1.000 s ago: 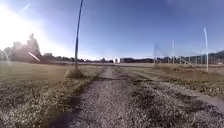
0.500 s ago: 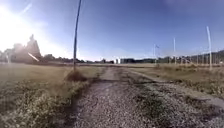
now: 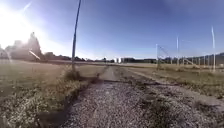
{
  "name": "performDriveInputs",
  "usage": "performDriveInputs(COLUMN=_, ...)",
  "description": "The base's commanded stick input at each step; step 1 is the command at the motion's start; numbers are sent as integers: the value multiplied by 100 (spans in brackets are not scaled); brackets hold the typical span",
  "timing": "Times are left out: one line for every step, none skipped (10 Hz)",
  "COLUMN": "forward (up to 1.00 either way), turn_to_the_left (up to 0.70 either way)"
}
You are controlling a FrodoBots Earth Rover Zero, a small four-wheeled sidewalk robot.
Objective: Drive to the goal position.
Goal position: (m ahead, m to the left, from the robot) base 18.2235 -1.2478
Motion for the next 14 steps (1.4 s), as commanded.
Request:
performDriveInputs(forward=50, turn_to_the_left=0)
performDriveInputs(forward=50, turn_to_the_left=0)
performDriveInputs(forward=50, turn_to_the_left=0)
performDriveInputs(forward=50, turn_to_the_left=0)
performDriveInputs(forward=50, turn_to_the_left=0)
performDriveInputs(forward=50, turn_to_the_left=0)
performDriveInputs(forward=50, turn_to_the_left=0)
performDriveInputs(forward=50, turn_to_the_left=0)
performDriveInputs(forward=50, turn_to_the_left=0)
performDriveInputs(forward=50, turn_to_the_left=0)
performDriveInputs(forward=50, turn_to_the_left=0)
performDriveInputs(forward=50, turn_to_the_left=0)
performDriveInputs(forward=50, turn_to_the_left=0)
performDriveInputs(forward=50, turn_to_the_left=0)
